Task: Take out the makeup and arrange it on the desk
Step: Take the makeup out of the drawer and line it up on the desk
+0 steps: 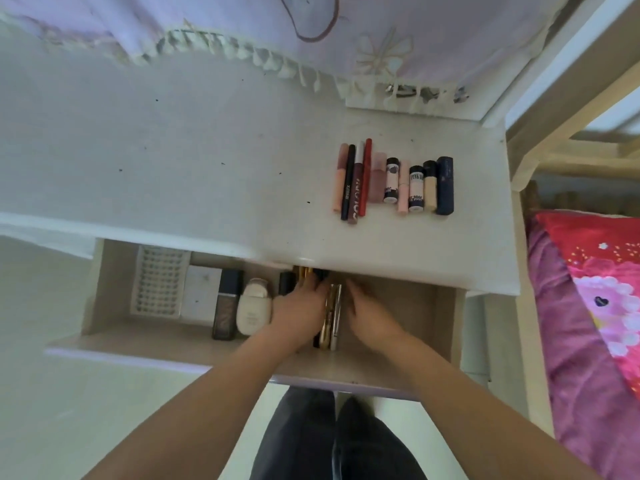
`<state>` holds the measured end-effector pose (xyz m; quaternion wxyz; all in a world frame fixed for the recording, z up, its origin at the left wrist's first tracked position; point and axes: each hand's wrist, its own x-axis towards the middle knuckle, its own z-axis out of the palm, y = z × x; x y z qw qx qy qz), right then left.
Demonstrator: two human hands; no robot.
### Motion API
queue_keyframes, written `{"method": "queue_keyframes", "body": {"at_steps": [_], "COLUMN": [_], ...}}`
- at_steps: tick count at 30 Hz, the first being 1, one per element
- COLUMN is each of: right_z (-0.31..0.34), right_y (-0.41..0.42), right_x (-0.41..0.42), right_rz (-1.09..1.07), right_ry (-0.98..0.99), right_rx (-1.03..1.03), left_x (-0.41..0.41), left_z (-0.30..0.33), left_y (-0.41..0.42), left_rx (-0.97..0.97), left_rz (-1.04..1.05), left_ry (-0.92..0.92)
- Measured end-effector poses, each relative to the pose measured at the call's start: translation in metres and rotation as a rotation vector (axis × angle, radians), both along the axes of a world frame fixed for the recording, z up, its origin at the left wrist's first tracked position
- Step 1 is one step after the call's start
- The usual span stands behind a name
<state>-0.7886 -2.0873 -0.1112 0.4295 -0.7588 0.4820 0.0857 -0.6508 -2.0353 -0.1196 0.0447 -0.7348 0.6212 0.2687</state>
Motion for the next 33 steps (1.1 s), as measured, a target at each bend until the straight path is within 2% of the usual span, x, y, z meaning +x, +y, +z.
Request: {"method": "queue_keyframes", "body": {"at_steps": [3,6,8,11,12,15,18,21,24,27,33], "right_z": [-0.009,-0.004,0.006,0.033,0.043,0.087,0.136,0.163,0.158,0.140,0.117], "right_y": [-0.004,-0.001,0.005,0.023,0.028,0.021,-0.020,-0.078,-0.129,-0.162,-0.179], "right_x": [0.010,0.007,0.001,-0.011,-0.016,-0.020,-0.001,0.038,0.078,0.102,0.109], "right_rz": [0.046,0.029,0.003,0.066,0.094,0.107,0.000,-0.121,-0.155,-0.154,-0.087], "right_ry": [0.027,0.045,-0.002,-0.093,-0.129,-0.238,-0.376,-0.435,-0.295,-0.126,0.061], "right_rx": [-0.042,-0.086,-0.123,-0.181,-0.221,-0.356,-0.413,-0.479,-0.516,-0.518,-0.636], "left_x": [-0.014,-0.019,-0.019,-0.017,-0.015,0.007,0.040,0.074,0.101,0.111,0.104], "left_z": [0.005,0.018,0.022,0.041,0.049,0.082,0.129,0.159,0.155,0.135,0.112], "left_y": [-0.007,-0.004,0.005,0.029,0.036,0.044,0.012,-0.050,-0.108,-0.146,-0.182], "left_rx": [0.066,-0.013,-0.112,-0.156,-0.173,-0.389,-0.644,-0.652,-0.574,-0.517,-0.388], "left_rz": [-0.015,0.062,0.108,0.187,0.184,0.169,0.278,0.409,0.451,0.448,0.447], "left_ry": [-0.092,-0.073,0.028,0.326,0.374,0.433,0.532,0.612,0.678,0.648,0.641]}}
